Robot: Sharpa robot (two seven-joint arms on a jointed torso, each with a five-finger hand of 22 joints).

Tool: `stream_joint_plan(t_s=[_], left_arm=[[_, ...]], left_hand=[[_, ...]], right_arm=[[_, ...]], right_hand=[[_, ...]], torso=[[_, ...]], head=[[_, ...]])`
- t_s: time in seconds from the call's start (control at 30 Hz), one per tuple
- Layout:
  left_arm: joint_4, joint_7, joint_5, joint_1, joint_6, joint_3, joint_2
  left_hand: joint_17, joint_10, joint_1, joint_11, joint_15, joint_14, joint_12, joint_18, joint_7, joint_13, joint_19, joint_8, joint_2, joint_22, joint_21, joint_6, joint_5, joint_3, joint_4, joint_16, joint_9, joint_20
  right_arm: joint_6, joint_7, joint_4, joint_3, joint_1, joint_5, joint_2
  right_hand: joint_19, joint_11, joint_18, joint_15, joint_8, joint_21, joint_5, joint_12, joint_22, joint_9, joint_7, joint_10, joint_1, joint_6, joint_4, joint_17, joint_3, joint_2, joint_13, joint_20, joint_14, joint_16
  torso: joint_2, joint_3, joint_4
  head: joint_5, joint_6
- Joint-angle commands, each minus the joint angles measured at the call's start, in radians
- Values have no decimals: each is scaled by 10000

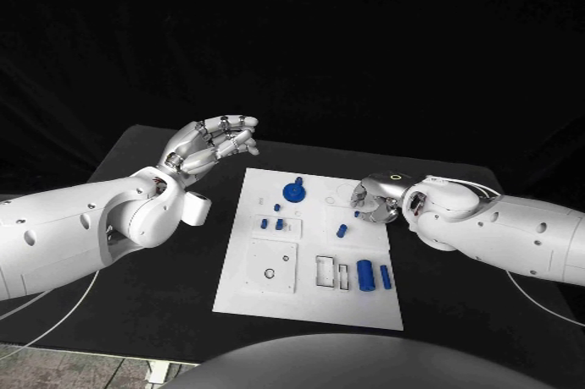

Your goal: Assemble the parts on the task board

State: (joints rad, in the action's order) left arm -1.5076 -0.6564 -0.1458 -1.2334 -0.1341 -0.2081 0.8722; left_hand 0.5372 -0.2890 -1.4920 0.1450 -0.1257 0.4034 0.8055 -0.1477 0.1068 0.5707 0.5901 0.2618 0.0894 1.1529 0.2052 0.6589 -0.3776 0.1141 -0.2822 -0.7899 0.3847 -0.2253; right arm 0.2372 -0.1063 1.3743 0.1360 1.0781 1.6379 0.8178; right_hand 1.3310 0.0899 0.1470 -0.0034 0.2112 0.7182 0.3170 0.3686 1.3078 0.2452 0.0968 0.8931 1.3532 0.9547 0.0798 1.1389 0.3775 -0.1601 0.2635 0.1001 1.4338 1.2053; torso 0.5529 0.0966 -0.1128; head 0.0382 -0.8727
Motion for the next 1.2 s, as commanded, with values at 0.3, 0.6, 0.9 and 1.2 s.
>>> stream_joint_plan(t_s=[0.3, 0.6, 0.9, 1.2], left_arm=[[22, 13, 24, 14, 256, 5, -20], [76, 89, -12, 41, 317, 4, -39], [130, 171, -67, 64, 367, 4, -73], [166, 269, -87, 76, 407, 3, -74]], left_hand=[[-31, 1, -175, 75, -67, 20, 89, -93, 41, -79, 9, 89, 31, -7, -53, -87, -100, 90, 16, 53, -31, -110], [-66, -30, -338, 99, -92, 42, 130, -112, 72, -200, 34, 147, 107, -1, -86, -81, -173, 94, 45, 42, -66, -141], [-95, -62, -485, 121, -112, 59, 157, -126, 95, -308, 50, 201, 170, 9, -115, -73, -280, 86, 80, 32, -97, -168], [-119, -78, -595, 143, -133, 71, 168, -135, 110, -405, 57, 239, 213, 18, -143, -77, -407, 84, 105, 23, -126, -193]], right_arm=[[188, 416, -369, -4, -242, -151, -219], [397, 640, -492, -15, -418, -339, -360], [504, 676, -545, -21, -491, -494, -399], [789, 724, -572, -30, -503, -623, -389]], right_hand=[[8, -188, -76, -119, 349, -73, 647, -29, 793, 376, 170, 687, 350, 748, -314, -57, 133, 217, -204, -108, -62, -32], [-32, -193, -77, -52, 438, -186, 355, -76, 770, 581, 155, 1131, 343, 949, -353, -171, 66, 303, -361, -76, -102, -108], [-107, -280, -23, -113, 556, -426, 309, -59, 717, 763, 170, 1559, 527, 1186, -494, -431, 61, 417, -440, -106, -199, -333], [-108, -330, -15, -156, 634, -475, 318, -106, 707, 898, 149, 1786, 591, 1329, -557, -536, 10, 471, -508, -145, -208, -421]], torso=[[3, 16, -1], [-3, 29, 14], [-4, 38, 16], [-15, 54, 26]], head=[[-28, 1], [-28, 1], [10, 1], [2, 1]])
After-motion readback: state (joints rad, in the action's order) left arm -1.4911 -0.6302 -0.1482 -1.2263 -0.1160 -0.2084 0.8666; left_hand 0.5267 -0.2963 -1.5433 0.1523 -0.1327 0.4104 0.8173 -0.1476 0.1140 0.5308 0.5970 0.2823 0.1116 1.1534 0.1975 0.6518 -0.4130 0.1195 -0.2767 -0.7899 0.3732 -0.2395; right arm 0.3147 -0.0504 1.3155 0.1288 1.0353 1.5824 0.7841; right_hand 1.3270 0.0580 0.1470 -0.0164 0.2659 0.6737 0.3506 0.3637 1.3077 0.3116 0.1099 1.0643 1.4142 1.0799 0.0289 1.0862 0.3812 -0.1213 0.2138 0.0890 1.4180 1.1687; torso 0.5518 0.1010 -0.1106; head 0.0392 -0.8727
